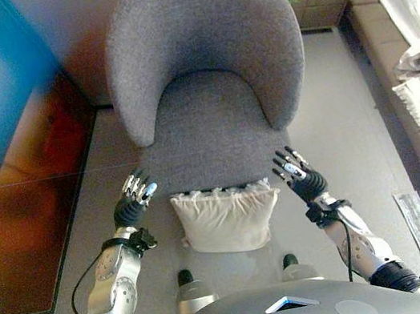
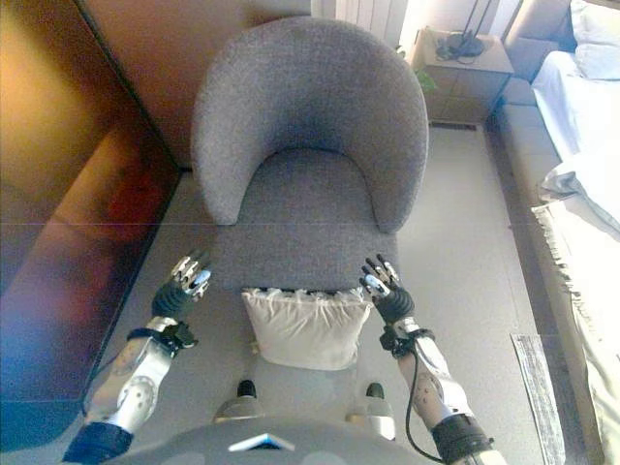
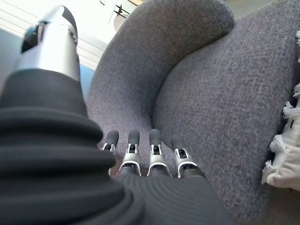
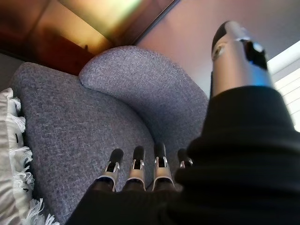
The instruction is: Pick up the cushion and take it to the sofa
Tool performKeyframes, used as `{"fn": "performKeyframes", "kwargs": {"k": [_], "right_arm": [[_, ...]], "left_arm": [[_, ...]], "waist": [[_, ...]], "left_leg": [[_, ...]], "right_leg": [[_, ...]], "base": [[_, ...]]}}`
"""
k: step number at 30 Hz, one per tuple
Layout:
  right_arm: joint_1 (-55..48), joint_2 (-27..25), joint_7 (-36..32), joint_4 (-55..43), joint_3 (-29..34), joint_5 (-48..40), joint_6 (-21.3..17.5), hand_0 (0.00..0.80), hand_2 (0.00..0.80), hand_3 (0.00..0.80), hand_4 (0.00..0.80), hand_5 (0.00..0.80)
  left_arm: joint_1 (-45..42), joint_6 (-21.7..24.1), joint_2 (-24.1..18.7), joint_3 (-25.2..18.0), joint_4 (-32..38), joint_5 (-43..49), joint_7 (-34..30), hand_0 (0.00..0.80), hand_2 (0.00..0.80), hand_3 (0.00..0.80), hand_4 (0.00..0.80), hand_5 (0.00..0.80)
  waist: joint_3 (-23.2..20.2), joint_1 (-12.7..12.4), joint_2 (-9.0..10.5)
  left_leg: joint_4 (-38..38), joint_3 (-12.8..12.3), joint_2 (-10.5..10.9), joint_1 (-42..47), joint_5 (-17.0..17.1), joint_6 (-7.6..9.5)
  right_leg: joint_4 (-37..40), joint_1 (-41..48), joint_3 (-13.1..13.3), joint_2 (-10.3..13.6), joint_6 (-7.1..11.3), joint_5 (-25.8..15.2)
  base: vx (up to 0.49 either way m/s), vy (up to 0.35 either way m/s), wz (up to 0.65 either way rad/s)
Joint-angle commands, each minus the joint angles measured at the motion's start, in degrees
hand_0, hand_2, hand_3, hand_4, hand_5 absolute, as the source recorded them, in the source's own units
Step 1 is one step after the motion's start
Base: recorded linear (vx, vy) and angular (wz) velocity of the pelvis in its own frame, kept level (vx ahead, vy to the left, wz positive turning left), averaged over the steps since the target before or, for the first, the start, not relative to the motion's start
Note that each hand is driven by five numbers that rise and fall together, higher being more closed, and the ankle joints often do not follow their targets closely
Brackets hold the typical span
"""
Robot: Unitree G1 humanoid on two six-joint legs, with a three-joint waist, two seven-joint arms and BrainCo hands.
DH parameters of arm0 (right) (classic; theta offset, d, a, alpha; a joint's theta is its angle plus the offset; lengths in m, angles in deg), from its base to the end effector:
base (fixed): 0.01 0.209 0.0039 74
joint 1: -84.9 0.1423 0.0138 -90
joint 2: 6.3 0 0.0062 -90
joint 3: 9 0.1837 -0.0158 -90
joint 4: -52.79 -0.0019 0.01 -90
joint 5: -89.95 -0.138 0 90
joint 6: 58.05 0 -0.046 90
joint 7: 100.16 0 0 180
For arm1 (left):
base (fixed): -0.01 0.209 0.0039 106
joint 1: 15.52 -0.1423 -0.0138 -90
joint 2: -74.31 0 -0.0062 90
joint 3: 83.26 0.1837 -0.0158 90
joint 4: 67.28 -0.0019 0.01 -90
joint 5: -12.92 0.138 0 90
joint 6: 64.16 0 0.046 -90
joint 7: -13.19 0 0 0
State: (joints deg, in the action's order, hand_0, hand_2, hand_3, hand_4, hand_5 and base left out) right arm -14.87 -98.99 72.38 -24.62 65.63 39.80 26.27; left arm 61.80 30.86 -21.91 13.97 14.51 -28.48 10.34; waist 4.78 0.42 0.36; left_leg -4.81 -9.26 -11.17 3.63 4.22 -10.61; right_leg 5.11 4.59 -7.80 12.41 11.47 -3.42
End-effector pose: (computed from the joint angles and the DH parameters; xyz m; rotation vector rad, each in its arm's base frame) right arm 0.1476 -0.1845 -0.0236 0.5532 0.3508 0.1096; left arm 0.1442 0.2199 -0.0070 -0.3370 0.2945 0.0287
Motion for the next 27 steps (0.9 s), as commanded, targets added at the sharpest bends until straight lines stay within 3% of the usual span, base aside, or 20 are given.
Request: {"fn": "performKeyframes", "kwargs": {"k": [1,5,9,13,14,17,19,22,24,27], "right_arm": [[2.18,0.22,-2.49,-3.05,4.13,0.91,-1.03,0.0,0.0,0.0,0.0,0.0],[1.55,0.56,-2.51,-3.27,5.27,0.76,-0.52,0.0,0.0,0.0,0.0,0.0],[0.98,1.67,-2.2,-3.22,5.83,1.02,-1.15,0.0,0.0,0.0,0.0,0.0],[0.05,3.06,-2.09,-1.88,6.31,0.5,-2.38,0.0,0.0,0.0,0.0,0.0],[-0.63,3.73,-1.94,-1.82,6.27,-0.1,-2.76,0.0,0.0,0.0,0.0,0.0],[-2.12,4.63,-2.67,-1.83,5.95,-0.73,-2.62,0.0,0.0,0.0,0.0,0.0],[-2.69,4.4,-3.56,-2.13,5.75,-0.97,-2.17,0.0,0.0,0.0,0.0,0.0],[-1.45,4.08,-4.26,-1.96,4.75,-0.51,-2.62,0.0,0.0,0.0,0.0,0.0],[0.37,3.78,-4.37,-1.18,4.47,-1.08,-2.78,0.0,0.0,0.0,0.0,0.0],[1.08,3.01,-5.4,-1.17,4.96,-1.53,-1.39,0.0,0.0,0.0,0.0,0.0]], "left_arm": [[2.02,4.47,-0.81,-3.16,1.27,-0.61,-0.36,0.0,0.0,0.0,0.0,0.0],[1.49,3.94,-0.37,-3.69,0.9,-1.09,-0.95,0.0,0.0,0.0,0.0,0.0],[1.61,3.25,-0.72,-3.33,-0.22,-0.28,-2.35,0.0,0.0,0.0,0.0,0.0],[2.37,2.4,-1.27,-2.44,-1.19,0.36,-5.12,0.0,0.0,0.0,0.0,0.0],[2.58,2.18,-1.35,-2.04,-0.92,0.56,-5.43,0.0,0.0,0.0,0.0,0.0],[2.24,1.84,-1.82,-2.53,0.16,0.28,-5.56,0.0,0.0,0.0,0.0,0.0],[1.92,1.81,-2.26,-3.17,0.77,-0.07,-5.59,0.0,0.0,0.0,0.0,0.0],[2.47,2.23,-2.41,-3.1,1.98,-1.63,-3.47,0.0,0.0,0.0,0.0,0.0],[3.36,3.06,-2.15,-2.67,1.52,-2.24,-2.86,0.0,0.0,0.0,0.0,0.0],[2.49,3.43,-2.04,-3.14,1.76,-2.49,-3.16,0.0,0.0,0.0,0.0,0.0]], "waist": [[0.73,-1.2,1.77],[0.53,-1.12,1.96],[0.52,-1.02,2.11],[0.98,-0.63,2.02],[1.53,-0.19,1.56],[2.93,0.38,0.44],[3.25,0.73,0.53],[4.07,1.45,1.47],[4.65,2.12,2.45],[4.9,2.7,3.14]], "left_leg": [[9.45,2.25,0.31,-5.12,-4.29,3.03],[9.54,2.37,1.21,-4.69,-4.97,3.71],[9.78,2.98,3.61,-4.6,-5.96,5.59],[11.12,4.2,7.0,-5.54,-7.66,8.88],[11.6,4.33,8.0,-5.46,-8.45,10.09],[11.98,2.73,8.82,-4.17,-9.68,11.13],[12.12,1.9,9.46,-3.59,-10.21,11.06],[13.59,1.37,10.56,-3.75,-12.31,10.32],[14.69,1.22,10.83,-3.59,-14.43,9.66],[14.96,0.96,10.08,-1.45,-16.5,9.28]], "right_leg": [[-3.81,0.16,-0.64,2.86,0.43,1.94],[-4.96,0.05,-0.85,3.72,1.07,2.06],[-9.33,-0.91,-0.09,5.88,1.03,1.78],[-19.44,-4.68,2.71,7.61,0.36,-1.64],[-24.92,-7.77,3.64,7.64,-0.16,-3.61],[-33.01,-13.54,3.01,7.76,-1.03,-6.09],[-30.16,-13.9,1.95,6.94,-1.29,-5.67],[-19.79,-14.93,1.46,6.57,-0.87,-5.93],[-11.65,-16.51,2.72,8.01,0.4,-9.39],[-6.06,-17.45,3.1,8.03,1.74,-12.56]], "base": [[0.028,0.084,-0.01],[0.039,0.117,0.01],[0.05,0.162,0.04],[0.049,0.197,0.14],[0.04,0.235,0.14],[0.073,0.2,0.12],[0.137,0.04,-0.05],[0.148,-0.097,-0.16],[0.187,-0.184,-0.23],[0.311,-0.208,-0.05]]}}
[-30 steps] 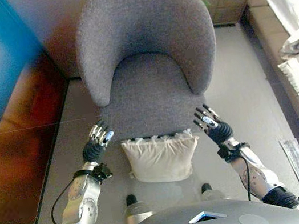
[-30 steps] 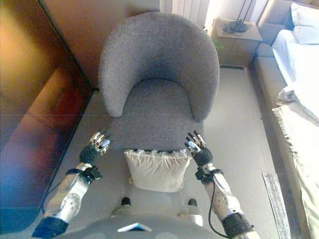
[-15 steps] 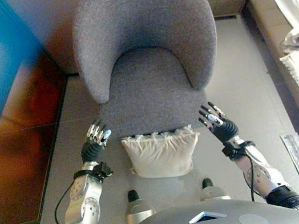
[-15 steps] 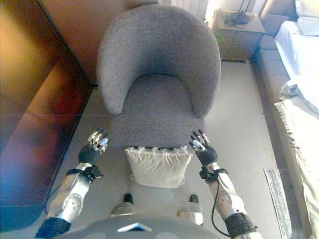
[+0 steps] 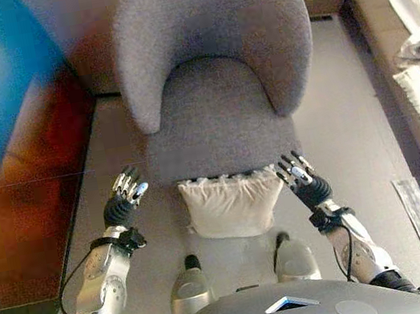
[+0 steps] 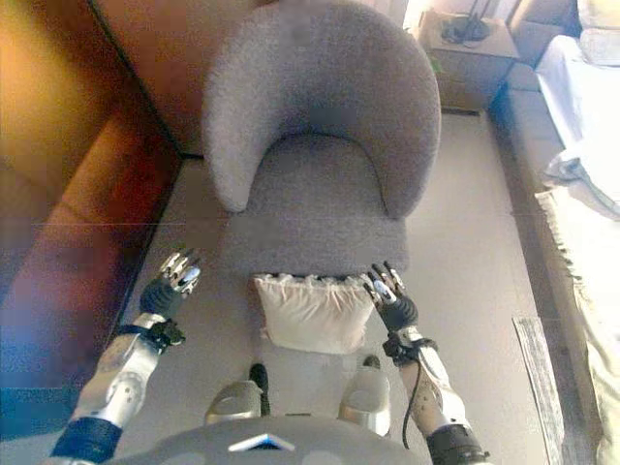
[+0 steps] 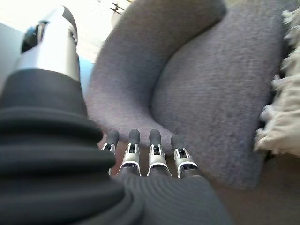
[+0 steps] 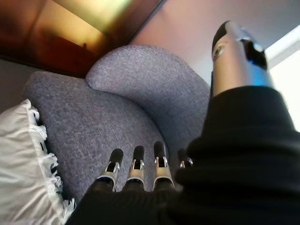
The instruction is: Pick up the cushion and take it to the sofa
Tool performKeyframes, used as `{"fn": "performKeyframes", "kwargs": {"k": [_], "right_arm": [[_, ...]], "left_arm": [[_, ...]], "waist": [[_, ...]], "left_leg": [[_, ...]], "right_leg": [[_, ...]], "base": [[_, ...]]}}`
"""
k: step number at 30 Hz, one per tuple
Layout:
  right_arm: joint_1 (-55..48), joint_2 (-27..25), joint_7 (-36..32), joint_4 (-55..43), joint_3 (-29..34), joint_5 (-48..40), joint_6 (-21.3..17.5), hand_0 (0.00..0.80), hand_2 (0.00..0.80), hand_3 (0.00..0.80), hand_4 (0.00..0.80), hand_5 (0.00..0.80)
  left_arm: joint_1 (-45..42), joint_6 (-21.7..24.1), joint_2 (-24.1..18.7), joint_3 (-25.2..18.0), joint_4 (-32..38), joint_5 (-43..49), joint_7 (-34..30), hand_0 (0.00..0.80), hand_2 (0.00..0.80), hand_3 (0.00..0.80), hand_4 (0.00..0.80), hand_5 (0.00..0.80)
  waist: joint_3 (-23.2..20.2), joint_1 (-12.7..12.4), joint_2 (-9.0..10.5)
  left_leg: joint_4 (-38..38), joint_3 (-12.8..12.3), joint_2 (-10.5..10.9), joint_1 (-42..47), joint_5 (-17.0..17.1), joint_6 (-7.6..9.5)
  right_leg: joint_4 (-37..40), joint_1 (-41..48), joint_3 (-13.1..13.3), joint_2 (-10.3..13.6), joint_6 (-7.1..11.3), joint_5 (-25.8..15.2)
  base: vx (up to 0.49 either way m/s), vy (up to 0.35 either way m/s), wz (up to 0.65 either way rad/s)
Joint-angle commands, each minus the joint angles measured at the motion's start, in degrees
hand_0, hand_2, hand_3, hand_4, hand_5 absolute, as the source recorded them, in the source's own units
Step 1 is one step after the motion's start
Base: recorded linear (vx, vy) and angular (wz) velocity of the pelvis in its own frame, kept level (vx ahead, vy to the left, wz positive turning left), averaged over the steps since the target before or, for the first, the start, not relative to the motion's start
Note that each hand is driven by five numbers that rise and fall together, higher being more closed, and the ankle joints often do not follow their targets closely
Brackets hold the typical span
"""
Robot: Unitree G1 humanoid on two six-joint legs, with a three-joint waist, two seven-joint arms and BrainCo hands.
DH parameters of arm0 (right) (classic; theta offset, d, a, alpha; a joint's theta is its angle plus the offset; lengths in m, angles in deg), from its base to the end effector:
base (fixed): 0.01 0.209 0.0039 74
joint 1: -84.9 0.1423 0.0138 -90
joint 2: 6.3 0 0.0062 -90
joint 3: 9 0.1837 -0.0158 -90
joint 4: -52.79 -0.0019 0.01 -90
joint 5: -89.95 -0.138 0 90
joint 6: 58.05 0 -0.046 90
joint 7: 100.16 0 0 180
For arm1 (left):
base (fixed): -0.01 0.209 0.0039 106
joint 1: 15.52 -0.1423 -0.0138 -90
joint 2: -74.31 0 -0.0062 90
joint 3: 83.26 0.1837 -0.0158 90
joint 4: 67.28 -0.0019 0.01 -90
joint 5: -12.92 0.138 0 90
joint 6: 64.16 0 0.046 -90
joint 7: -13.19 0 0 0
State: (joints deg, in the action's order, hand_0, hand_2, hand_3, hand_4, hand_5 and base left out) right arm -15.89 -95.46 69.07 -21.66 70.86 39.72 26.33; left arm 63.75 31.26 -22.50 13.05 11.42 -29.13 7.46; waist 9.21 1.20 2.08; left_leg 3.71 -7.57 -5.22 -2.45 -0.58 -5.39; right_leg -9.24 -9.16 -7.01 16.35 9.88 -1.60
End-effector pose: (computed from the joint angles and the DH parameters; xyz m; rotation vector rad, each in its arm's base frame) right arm 0.1421 -0.1904 -0.0320 0.6186 0.3361 0.0505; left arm 0.1500 0.2275 -0.0084 -0.3372 0.2859 0.0100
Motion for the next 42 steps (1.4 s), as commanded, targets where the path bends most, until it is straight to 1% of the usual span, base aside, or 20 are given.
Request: {"fn": "performKeyframes", "kwargs": {"k": [1,2,4,6,8,10,14,16,18,21,24,27,29,31,32,33,34,36,39,42], "right_arm": [[2.0,-0.73,-2.44,-4.2,-0.04,-1.5,-1.04,0.0,0.0,0.0,0.0,0.0],[1.91,-0.82,-2.82,-4.23,0.17,-1.5,-0.67,0.0,0.0,0.0,0.0,0.0],[1.48,-0.77,-2.99,-4.68,0.34,-1.37,0.14,0.0,0.0,0.0,0.0,0.0],[0.96,-1.14,-2.03,-6.1,0.09,-1.18,0.89,0.0,0.0,0.0,0.0,0.0],[0.34,-1.89,-2.11,-7.26,-0.03,-1.87,1.58,0.0,0.0,0.0,0.0,0.0],[-0.08,-2.4,-2.9,-7.45,-0.11,-1.97,1.85,0.0,0.0,0.0,0.0,0.0],[0.17,-2.71,-2.76,-7.27,-0.87,-2.12,1.85,0.0,0.0,0.0,0.0,0.0],[0.29,-3.11,-2.69,-7.34,-1.09,-1.24,1.92,0.0,0.0,0.0,0.0,0.0],[0.16,-3.53,-3.29,-7.2,-1.31,-0.34,1.85,0.0,0.0,0.0,0.0,0.0],[0.14,-4.05,-3.09,-6.67,-1.56,1.56,1.94,0.0,0.0,0.0,0.0,0.0],[0.09,-4.06,-3.31,-6.07,-2.01,1.66,2.78,0.0,0.0,0.0,0.0,0.0],[-0.05,-4.11,-4.14,-5.96,-1.99,1.6,3.17,0.0,0.0,0.0,0.0,0.0],[-0.17,-4.33,-4.48,-6.18,-2.2,1.5,3.0,0.0,0.0,0.0,0.0,0.0],[-0.08,-4.43,-4.46,-6.22,-2.53,1.38,2.38,0.0,0.0,0.0,0.0,0.0],[-0.05,-4.46,-4.31,-6.31,-2.51,0.96,2.16,0.0,0.0,0.0,0.0,0.0],[-0.02,-4.44,-4.18,-6.36,-2.48,0.53,1.92,0.0,0.0,0.0,0.0,0.0],[0.02,-4.28,-4.05,-6.34,-2.47,0.0,1.49,0.0,0.0,0.0,0.0,0.0],[-0.39,-3.52,-3.23,-6.67,-2.46,-0.26,1.43,0.0,0.0,0.0,0.0,0.0],[-1.95,-3.08,-3.96,-8.1,-2.18,-0.56,1.77,0.0,0.0,0.0,0.0,0.0],[-0.69,-2.91,-1.39,-6.84,-2.57,0.3,1.75,0.0,0.0,0.0,0.0,0.0]], "left_arm": [[0.17,3.32,-1.36,-2.37,4.72,-1.97,-0.52,0.0,0.0,0.0,0.0,0.0],[-0.03,3.48,-1.08,-2.45,4.63,-2.01,-0.58,0.0,0.0,0.0,0.0,0.0],[-0.7,3.18,-0.34,-2.37,5.15,-2.04,-0.16,0.0,0.0,0.0,0.0,0.0],[-1.81,2.77,-0.06,-2.37,6.05,-2.6,0.1,0.0,0.0,0.0,0.0,0.0],[-3.03,2.15,0.06,-3.01,7.21,-2.64,-0.1,0.0,0.0,0.0,0.0,0.0],[-3.82,2.2,0.37,-3.44,7.78,-3.3,-0.25,0.0,0.0,0.0,0.0,0.0],[-3.88,1.73,1.43,-3.51,9.24,-3.59,0.64,0.0,0.0,0.0,0.0,0.0],[-4.18,2.05,1.74,-3.38,9.97,-3.82,1.36,0.0,0.0,0.0,0.0,0.0],[-4.34,2.43,1.97,-3.39,9.85,-4.5,1.7,0.0,0.0,0.0,0.0,0.0],[-3.86,2.39,2.37,-2.83,9.03,-5.39,1.57,0.0,0.0,0.0,0.0,0.0],[-3.81,2.78,2.74,-2.09,8.54,-5.27,1.35,0.0,0.0,0.0,0.0,0.0],[-3.89,2.74,2.8,-1.97,8.57,-5.52,1.15,0.0,0.0,0.0,0.0,0.0],[-3.84,2.85,2.96,-1.85,8.35,-5.09,0.95,0.0,0.0,0.0,0.0,0.0],[-4.12,2.97,3.14,-1.73,8.17,-4.49,0.21,0.0,0.0,0.0,0.0,0.0],[-4.33,2.9,3.09,-1.83,8.18,-4.23,-0.44,0.0,0.0,0.0,0.0,0.0],[-4.35,2.82,3.0,-1.96,8.06,-4.09,-1.0,0.0,0.0,0.0,0.0,0.0],[-4.17,2.68,2.81,-2.12,7.59,-4.09,-1.77,0.0,0.0,0.0,0.0,0.0],[-3.65,2.46,1.99,-2.38,6.69,-4.07,-1.7,0.0,0.0,0.0,0.0,0.0],[-3.05,4.01,0.29,-2.51,5.6,-3.88,-1.63,0.0,0.0,0.0,0.0,0.0],[-1.36,3.5,-0.54,-1.99,5.4,-3.51,-0.01,0.0,0.0,0.0,0.0,0.0]], "waist": [[0.39,2.08,1.55],[0.17,2.26,1.57],[-0.83,2.56,1.56],[-1.58,3.25,1.32],[-2.35,3.47,0.93],[-2.87,3.44,0.57],[-3.45,3.25,0.18],[-3.52,3.16,-0.2],[-3.41,3.19,-0.27],[-2.78,3.11,-0.16],[-2.3,2.63,-0.96],[-1.74,1.49,-2.63],[-0.86,-0.02,-3.4],[-0.19,-1.79,-3.77],[0.1,-2.37,-3.83],[0.23,-2.62,-3.8],[0.26,-2.59,-3.54],[-0.03,-2.37,-3.25],[-0.49,-1.95,-2.87],[-0.43,-2.43,-2.38]], "left_leg": [[6.37,-0.5,3.68,5.48,-11.95,3.97],[6.17,-0.28,3.18,6.15,-12.04,3.93],[5.56,-0.52,1.56,7.9,-11.73,3.29],[4.82,-0.95,-0.92,9.96,-10.71,2.38],[4.5,-1.22,-3.1,10.91,-7.89,1.66],[5.43,-0.7,-4.72,10.49,-4.94,1.0],[8.35,1.53,-6.4,9.78,-1.93,0.01],[11.22,2.68,-7.0,8.82,0.57,-0.44],[15.9,2.57,-7.35,7.13,2.37,-0.65],[22.43,0.56,-8.71,2.69,4.81,-0.96],[16.78,1.25,-9.2,2.43,6.34,-1.16],[6.45,3.5,-9.28,1.39,9.79,-2.61],[-0.32,5.73,-8.34,-0.46,10.93,-3.45],[-4.22,7.28,-7.1,-3.3,11.75,-3.86],[-4.18,7.55,-6.51,-4.58,11.99,-3.85],[-3.25,6.86,-6.24,-5.57,11.59,-3.71],[-1.84,5.11,-5.86,-6.11,9.51,-3.05],[-0.37,3.73,-4.97,-5.91,6.48,-2.19],[1.14,1.51,-4.96,-6.02,5.27,-2.05],[5.18,1.85,-4.79,-8.76,3.92,-2.13]], "right_leg": [[7.77,-3.63,2.87,3.72,3.29,-14.06],[7.41,-3.22,3.42,3.16,3.23,-13.28],[6.51,-2.33,2.97,2.03,2.94,-11.66],[4.61,-1.96,3.91,-0.27,2.55,-9.02],[3.94,-1.05,3.99,-2.54,1.72,-6.83],[3.3,-0.12,4.39,-4.68,0.43,-4.73],[1.98,1.16,4.4,-7.28,-2.28,-1.94],[1.71,1.99,4.45,-8.61,-3.91,-0.74],[1.82,3.0,4.1,-9.45,-5.35,0.07],[1.98,4.91,2.71,-9.82,-6.91,1.2],[1.43,5.8,2.0,-10.07,-6.66,2.63],[1.15,6.91,1.63,-10.5,-5.8,4.52],[1.27,8.9,1.24,-10.17,-5.06,6.04],[1.95,11.68,1.39,-9.93,-4.69,7.28],[2.09,12.89,1.42,-9.76,-4.56,7.88],[1.99,13.76,1.26,-9.36,-4.34,8.47],[1.65,14.51,0.83,-8.38,-3.84,9.06],[0.54,14.79,-0.02,-6.21,-2.52,9.31],[0.58,14.85,-1.17,-3.45,-0.79,8.33],[1.5,14.68,-1.43,-1.7,0.09,7.27]], "base": [[0.306,-0.196,-0.06],[0.312,-0.206,-0.03],[0.308,-0.21,-0.01],[0.283,-0.22,0.06],[0.267,-0.228,0.19],[0.221,-0.231,0.31],[0.18,-0.21,0.15],[0.131,-0.166,0.11],[0.105,-0.155,0.25],[0.1,-0.109,0.29],[0.122,0.084,0.01],[0.151,0.192,0.0],[0.205,0.185,0.33],[0.242,0.171,0.26],[0.225,0.154,-0.16],[0.169,0.124,-0.35],[0.169,0.133,-0.29],[0.193,0.156,-0.04],[0.158,0.114,-0.03],[0.079,0.079,-0.05]]}}
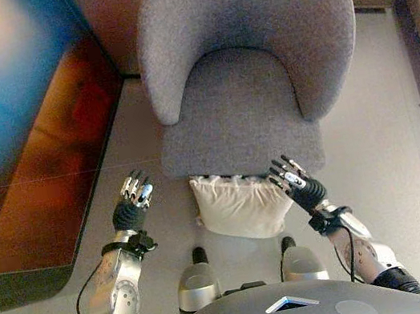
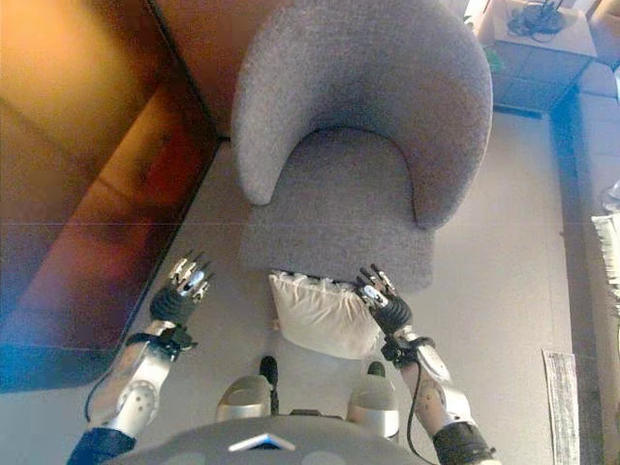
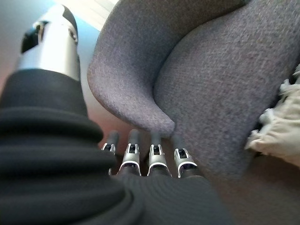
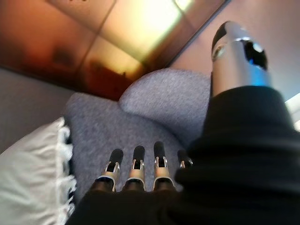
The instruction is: Pick up the cushion and take it to the sofa
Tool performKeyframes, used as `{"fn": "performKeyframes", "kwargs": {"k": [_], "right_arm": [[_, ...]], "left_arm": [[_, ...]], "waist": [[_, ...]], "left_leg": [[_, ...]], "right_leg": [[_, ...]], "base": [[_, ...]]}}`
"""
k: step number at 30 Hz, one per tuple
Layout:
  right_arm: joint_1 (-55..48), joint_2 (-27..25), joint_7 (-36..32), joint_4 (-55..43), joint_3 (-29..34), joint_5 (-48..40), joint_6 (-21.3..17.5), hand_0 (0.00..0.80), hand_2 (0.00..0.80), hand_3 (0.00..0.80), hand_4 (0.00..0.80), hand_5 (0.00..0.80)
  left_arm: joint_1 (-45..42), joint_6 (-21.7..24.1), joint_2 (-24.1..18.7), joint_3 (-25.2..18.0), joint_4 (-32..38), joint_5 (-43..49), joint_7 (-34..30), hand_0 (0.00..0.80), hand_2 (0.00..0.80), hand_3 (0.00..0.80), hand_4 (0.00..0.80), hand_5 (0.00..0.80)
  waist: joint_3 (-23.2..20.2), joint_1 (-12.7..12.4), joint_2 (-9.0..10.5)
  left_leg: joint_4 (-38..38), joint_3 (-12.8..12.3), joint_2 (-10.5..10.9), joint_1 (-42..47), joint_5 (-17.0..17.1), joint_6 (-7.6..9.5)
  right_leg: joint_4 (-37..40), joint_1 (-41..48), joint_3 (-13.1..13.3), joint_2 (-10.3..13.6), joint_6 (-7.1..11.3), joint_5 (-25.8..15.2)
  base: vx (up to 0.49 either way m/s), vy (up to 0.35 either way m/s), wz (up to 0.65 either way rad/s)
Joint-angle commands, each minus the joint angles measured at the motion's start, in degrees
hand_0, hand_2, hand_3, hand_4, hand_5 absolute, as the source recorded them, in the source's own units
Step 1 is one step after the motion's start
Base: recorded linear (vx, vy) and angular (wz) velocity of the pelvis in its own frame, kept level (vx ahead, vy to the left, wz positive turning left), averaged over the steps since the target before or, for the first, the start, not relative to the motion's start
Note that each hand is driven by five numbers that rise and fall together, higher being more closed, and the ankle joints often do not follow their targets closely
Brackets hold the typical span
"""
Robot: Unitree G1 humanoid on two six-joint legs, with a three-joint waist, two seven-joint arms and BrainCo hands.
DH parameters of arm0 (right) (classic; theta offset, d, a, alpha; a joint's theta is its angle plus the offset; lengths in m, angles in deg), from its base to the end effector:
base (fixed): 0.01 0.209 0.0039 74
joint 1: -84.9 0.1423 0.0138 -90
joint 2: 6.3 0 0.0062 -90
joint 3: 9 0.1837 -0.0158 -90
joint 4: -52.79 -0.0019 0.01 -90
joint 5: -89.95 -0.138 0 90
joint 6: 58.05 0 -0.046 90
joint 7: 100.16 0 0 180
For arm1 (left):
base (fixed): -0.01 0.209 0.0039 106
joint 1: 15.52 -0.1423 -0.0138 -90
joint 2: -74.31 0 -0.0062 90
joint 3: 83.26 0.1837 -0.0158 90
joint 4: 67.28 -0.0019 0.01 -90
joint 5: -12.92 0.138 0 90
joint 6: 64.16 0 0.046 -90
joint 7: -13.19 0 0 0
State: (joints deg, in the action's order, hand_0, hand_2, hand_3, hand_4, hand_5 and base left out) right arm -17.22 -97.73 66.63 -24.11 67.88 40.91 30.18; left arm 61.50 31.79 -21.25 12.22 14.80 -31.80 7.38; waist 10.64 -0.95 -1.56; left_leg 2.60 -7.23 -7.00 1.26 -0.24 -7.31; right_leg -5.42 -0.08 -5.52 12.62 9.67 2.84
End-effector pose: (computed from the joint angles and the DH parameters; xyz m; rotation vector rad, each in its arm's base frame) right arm 0.1361 -0.1870 -0.0316 0.5875 0.4076 0.1694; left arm 0.1440 0.2235 -0.0050 -0.4079 0.2485 0.0213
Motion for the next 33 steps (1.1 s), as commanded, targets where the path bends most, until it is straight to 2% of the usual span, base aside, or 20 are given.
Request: {"fn": "performKeyframes", "kwargs": {"k": [1,5,8,9,11,13,14,15,16,19,21,26,29,30,33], "right_arm": [[1.22,-0.62,1.48,-3.73,0.39,-0.69,-2.32,0.0,0.0,0.0,0.0,0.0],[2.49,0.22,6.02,-0.24,1.15,0.8,-3.43,0.0,0.0,0.0,0.0,0.0],[3.38,1.29,11.49,4.36,2.23,5.56,-5.57,0.0,0.0,0.0,0.0,0.0],[4.18,1.52,12.79,6.39,2.24,7.26,-5.99,0.0,0.0,0.0,0.0,0.0],[7.3,0.96,16.61,10.1,1.48,13.8,-6.54,0.0,0.0,0.0,0.0,0.0],[12.51,-0.72,18.58,13.39,0.53,15.73,-7.3,0.0,0.0,0.0,0.0,0.0],[16.5,-1.79,19.4,15.81,-0.01,15.68,-7.99,0.0,0.0,0.0,0.0,0.0],[18.84,-2.45,19.63,17.58,-0.37,15.03,-8.67,0.0,0.0,0.0,0.0,0.0],[21.28,-3.1,20.21,19.4,-0.95,14.17,-9.31,0.0,0.0,0.0,0.0,0.0],[25.54,-3.87,24.1,20.02,-2.27,14.49,-8.88,0.0,0.0,0.0,0.0,0.0],[26.69,-4.67,27.32,18.8,-2.18,15.62,-8.95,0.0,0.0,0.0,0.0,0.0],[31.8,-6.94,29.26,21.11,-1.51,17.11,-7.85,0.0,0.0,0.0,0.0,0.0],[34.46,-7.85,30.18,21.98,-1.68,17.82,-6.19,0.0,0.0,0.0,0.0,0.0],[36.37,-8.2,30.14,23.04,-1.64,17.66,-5.93,0.0,0.0,0.0,0.0,0.0],[39.62,-8.74,29.9,23.8,-2.02,17.91,-4.79,0.0,0.0,0.0,0.0,0.0]], "left_arm": [[1.29,2.94,-1.98,-0.98,2.01,-0.77,0.09,0.0,0.0,0.0,0.0,0.0],[0.91,1.16,-3.15,-0.72,2.04,1.17,-0.52,0.0,0.0,0.0,0.0,0.0],[1.36,1.64,-3.89,0.82,-0.57,5.44,-0.69,0.0,0.0,0.0,0.0,0.0],[1.86,1.64,-4.03,1.33,-1.72,5.78,0.01,0.0,0.0,0.0,0.0,0.0],[4.57,2.06,-4.39,2.12,-4.55,6.33,1.72,0.0,0.0,0.0,0.0,0.0],[8.83,3.44,-4.99,3.45,-6.01,6.06,3.5,0.0,0.0,0.0,0.0,0.0],[11.94,5.28,-5.19,4.69,-7.35,6.5,4.57,0.0,0.0,0.0,0.0,0.0],[14.07,6.54,-5.33,5.68,-8.52,7.49,5.13,0.0,0.0,0.0,0.0,0.0],[16.53,7.66,-5.37,7.12,-10.13,8.43,5.91,0.0,0.0,0.0,0.0,0.0],[21.02,9.25,-4.65,9.75,-13.01,8.63,8.06,0.0,0.0,0.0,0.0,0.0],[23.79,10.4,-4.22,10.49,-14.51,8.12,9.33,0.0,0.0,0.0,0.0,0.0],[28.16,12.99,-3.34,11.15,-17.95,8.83,10.96,0.0,0.0,0.0,0.0,0.0],[29.72,12.56,-2.89,11.03,-18.78,9.28,11.75,0.0,0.0,0.0,0.0,0.0],[31.0,12.48,-2.76,11.37,-19.51,9.8,12.72,0.0,0.0,0.0,0.0,0.0],[33.5,12.14,-2.48,11.54,-21.32,10.12,14.64,0.0,0.0,0.0,0.0,0.0]], "waist": [[-1.7,-0.46,1.33],[-1.83,-1.56,1.69],[-1.37,-1.2,1.66],[-0.99,-1.05,1.57],[0.26,-0.73,1.61],[2.76,-0.28,1.8],[5.02,0.18,1.67],[6.19,0.45,1.58],[7.16,0.81,1.58],[9.14,1.56,1.49],[10.44,2.34,1.25],[12.7,2.74,0.56],[13.48,2.72,0.01],[14.24,2.82,-0.52],[14.93,3.0,-1.28]], "left_leg": [[7.5,1.82,-3.01,-13.32,3.14,-0.13],[10.3,2.85,-1.58,-15.15,0.95,1.57],[11.58,1.95,-0.9,-14.75,-1.14,3.81],[11.77,1.47,-1.05,-14.23,-1.45,3.91],[12.35,0.29,-1.58,-13.68,-1.69,2.95],[13.83,-0.74,-2.12,-15.38,-2.56,1.9],[15.82,-0.93,-2.88,-17.33,-3.45,1.42],[17.5,-0.45,-3.52,-19.23,-3.96,1.23],[19.84,0.19,-4.25,-21.72,-4.41,1.03],[24.82,0.76,-6.61,-26.99,-4.68,-0.53],[26.54,0.65,-7.96,-30.26,-4.12,-1.37],[34.74,4.1,-8.12,-38.22,-7.69,-0.91],[39.45,4.96,-8.35,-42.2,-9.88,-0.79],[42.73,5.69,-8.25,-45.34,-11.29,-0.75],[47.33,5.98,-8.11,-49.97,-13.11,-0.52]], "right_leg": [[-2.17,5.61,-2.75,2.37,0.55,2.67],[-3.16,6.51,-2.57,3.79,1.58,3.13],[-12.37,1.71,-1.69,4.88,0.66,1.19],[-13.68,-0.31,-1.79,5.49,0.3,0.38],[-10.54,-3.58,-3.02,7.08,0.01,-1.66],[-6.69,-8.95,-2.51,8.56,0.8,-6.22],[-5.99,-13.28,-1.04,9.43,0.9,-8.87],[-6.4,-15.19,0.69,8.9,0.95,-8.82],[-6.82,-16.39,1.86,7.95,1.04,-7.94],[-9.86,-18.97,1.67,6.74,1.17,-5.46],[-12.99,-21.73,1.25,6.82,1.02,-3.94],[-26.67,-33.06,3.9,6.51,0.45,0.91],[-32.28,-37.79,4.52,6.91,-0.07,2.52],[-36.38,-41.73,5.43,7.16,-0.22,3.43],[-41.85,-47.28,5.98,7.43,-0.46,4.76]], "base": [[0.073,0.093,0.03],[0.115,0.111,-0.01],[0.136,0.136,0.01],[0.111,0.074,-0.24],[0.005,-0.031,-0.51],[-0.215,-0.111,-0.75],[-0.316,-0.14,-0.75],[-0.288,-0.178,-0.62],[-0.195,-0.218,-0.29],[-0.111,-0.147,0.18],[-0.139,-0.075,0.03],[-0.119,0.013,0.22],[-0.068,0.014,-0.02],[-0.073,0.01,0.02],[-0.041,0.016,0.09]]}}
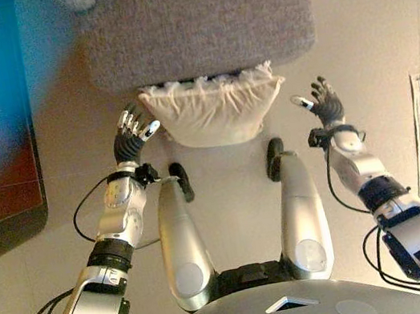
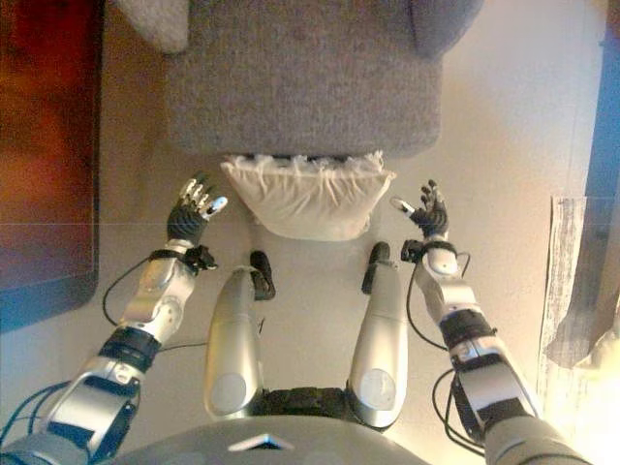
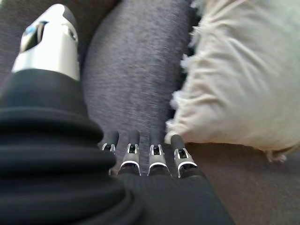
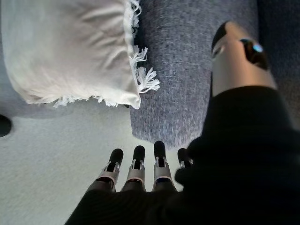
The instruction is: Pick up the cushion and take it to the sofa
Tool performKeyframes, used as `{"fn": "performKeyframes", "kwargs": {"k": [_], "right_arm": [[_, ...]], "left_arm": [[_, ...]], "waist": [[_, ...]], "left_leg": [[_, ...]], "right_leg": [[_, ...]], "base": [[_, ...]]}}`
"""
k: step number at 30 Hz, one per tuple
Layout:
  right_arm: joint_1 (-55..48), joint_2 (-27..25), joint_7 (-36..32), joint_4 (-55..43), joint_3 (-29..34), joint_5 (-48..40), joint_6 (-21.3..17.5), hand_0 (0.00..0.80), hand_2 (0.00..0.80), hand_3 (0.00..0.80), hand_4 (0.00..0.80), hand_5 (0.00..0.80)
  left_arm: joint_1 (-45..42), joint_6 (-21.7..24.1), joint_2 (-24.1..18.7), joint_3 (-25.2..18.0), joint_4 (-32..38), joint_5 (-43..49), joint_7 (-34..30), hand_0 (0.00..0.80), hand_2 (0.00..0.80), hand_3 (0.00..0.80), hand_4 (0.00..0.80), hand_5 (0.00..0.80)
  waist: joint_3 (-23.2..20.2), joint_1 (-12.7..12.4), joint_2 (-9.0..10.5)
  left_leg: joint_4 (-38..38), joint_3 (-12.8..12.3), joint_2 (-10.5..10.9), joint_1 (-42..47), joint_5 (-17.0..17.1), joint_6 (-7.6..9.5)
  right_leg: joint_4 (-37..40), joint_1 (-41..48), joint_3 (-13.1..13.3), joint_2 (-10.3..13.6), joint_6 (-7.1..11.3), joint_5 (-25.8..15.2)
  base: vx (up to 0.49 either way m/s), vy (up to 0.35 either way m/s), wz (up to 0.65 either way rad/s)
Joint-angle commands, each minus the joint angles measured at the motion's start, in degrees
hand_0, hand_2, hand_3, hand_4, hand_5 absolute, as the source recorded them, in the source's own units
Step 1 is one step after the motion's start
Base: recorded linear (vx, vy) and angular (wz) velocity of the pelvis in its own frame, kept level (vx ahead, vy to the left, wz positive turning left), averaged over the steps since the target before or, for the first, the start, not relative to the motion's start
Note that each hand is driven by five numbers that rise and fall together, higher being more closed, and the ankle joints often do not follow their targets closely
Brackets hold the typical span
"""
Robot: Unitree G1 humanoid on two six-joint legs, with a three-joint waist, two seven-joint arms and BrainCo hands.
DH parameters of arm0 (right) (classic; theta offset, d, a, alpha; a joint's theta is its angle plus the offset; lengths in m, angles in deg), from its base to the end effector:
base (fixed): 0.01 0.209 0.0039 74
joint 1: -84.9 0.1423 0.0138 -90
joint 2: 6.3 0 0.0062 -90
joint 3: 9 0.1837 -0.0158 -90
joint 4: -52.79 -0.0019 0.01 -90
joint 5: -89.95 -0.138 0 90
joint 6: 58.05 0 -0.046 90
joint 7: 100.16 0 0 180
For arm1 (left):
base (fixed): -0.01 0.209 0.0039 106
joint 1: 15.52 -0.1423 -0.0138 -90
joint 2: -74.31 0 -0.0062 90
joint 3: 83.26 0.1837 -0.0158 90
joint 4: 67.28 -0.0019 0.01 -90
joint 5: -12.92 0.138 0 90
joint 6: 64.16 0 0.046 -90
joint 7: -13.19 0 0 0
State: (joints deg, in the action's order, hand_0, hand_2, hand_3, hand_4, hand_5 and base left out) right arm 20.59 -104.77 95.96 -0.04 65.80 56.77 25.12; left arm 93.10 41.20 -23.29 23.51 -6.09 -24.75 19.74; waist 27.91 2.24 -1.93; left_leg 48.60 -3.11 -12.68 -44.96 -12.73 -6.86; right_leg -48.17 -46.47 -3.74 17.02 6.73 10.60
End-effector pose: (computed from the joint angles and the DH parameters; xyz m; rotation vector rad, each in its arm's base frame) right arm 0.2794 -0.2094 0.0444 0.0165 0.1450 -0.2378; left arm 0.2576 0.1977 0.0385 -0.1487 0.0124 0.0301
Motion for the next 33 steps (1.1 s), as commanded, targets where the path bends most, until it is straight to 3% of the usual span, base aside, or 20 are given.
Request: {"fn": "performKeyframes", "kwargs": {"k": [1,6,14,23,33], "right_arm": [[2.26,-1.85,0.22,-0.12,-0.11,2.06,0.52,0.0,0.0,0.0,0.0,0.0],[5.71,-3.44,-2.83,0.02,-1.69,4.22,1.91,0.0,0.0,0.0,0.0,0.0],[10.52,-4.81,-9.24,1.74,-3.41,1.51,4.6,0.0,0.0,0.0,0.0,0.0],[16.7,-5.93,-16.83,5.63,-7.38,1.31,8.11,0.0,0.0,0.0,0.0,0.0],[23.72,-6.59,-22.46,9.28,-13.44,2.63,11.53,0.0,0.0,0.0,0.0,0.0]], "left_arm": [[2.22,2.83,-0.34,0.26,-0.86,2.94,2.6,0.0,0.0,0.0,0.0,0.0],[4.51,4.61,-0.09,-1.4,-2.36,1.27,6.05,0.0,0.0,0.0,0.0,0.0],[6.79,2.42,0.0,-2.91,-5.53,-2.32,2.19,0.0,0.0,0.0,0.0,0.0],[17.13,-6.12,-3.74,-1.77,-12.9,-8.0,0.49,0.0,0.0,0.0,0.0,0.0],[26.64,-14.4,-7.72,1.28,-22.42,-6.78,-4.41,0.0,0.0,0.0,0.0,0.0]], "waist": [[-2.09,-0.24,-1.08],[-1.74,-0.37,-1.75],[-1.78,-0.6,-1.72],[-2.02,0.77,-1.64],[-1.71,2.26,-1.81]], "left_leg": [[3.05,2.02,-2.69,-3.97,-2.62,-1.29],[9.15,2.67,-2.15,-10.75,-4.61,-0.86],[17.74,3.68,-1.37,-19.33,-6.62,-0.15],[24.32,3.9,-1.76,-24.97,-7.39,0.19],[26.38,3.65,-3.0,-27.39,-6.41,-0.4]], "right_leg": [[-1.12,-1.39,4.37,3.11,2.76,-1.13],[-7.61,-9.12,5.38,3.4,2.57,0.06],[-15.53,-18.12,6.74,3.19,2.06,1.13],[-21.75,-23.56,8.15,2.83,1.74,2.69],[-23.73,-26.52,9.49,2.7,1.55,2.23]], "base": [[0.029,0.027,0.1],[-0.005,0.015,0.04],[0.002,0.007,0.05],[0.014,0.043,-0.01],[0.011,0.041,-0.02]]}}
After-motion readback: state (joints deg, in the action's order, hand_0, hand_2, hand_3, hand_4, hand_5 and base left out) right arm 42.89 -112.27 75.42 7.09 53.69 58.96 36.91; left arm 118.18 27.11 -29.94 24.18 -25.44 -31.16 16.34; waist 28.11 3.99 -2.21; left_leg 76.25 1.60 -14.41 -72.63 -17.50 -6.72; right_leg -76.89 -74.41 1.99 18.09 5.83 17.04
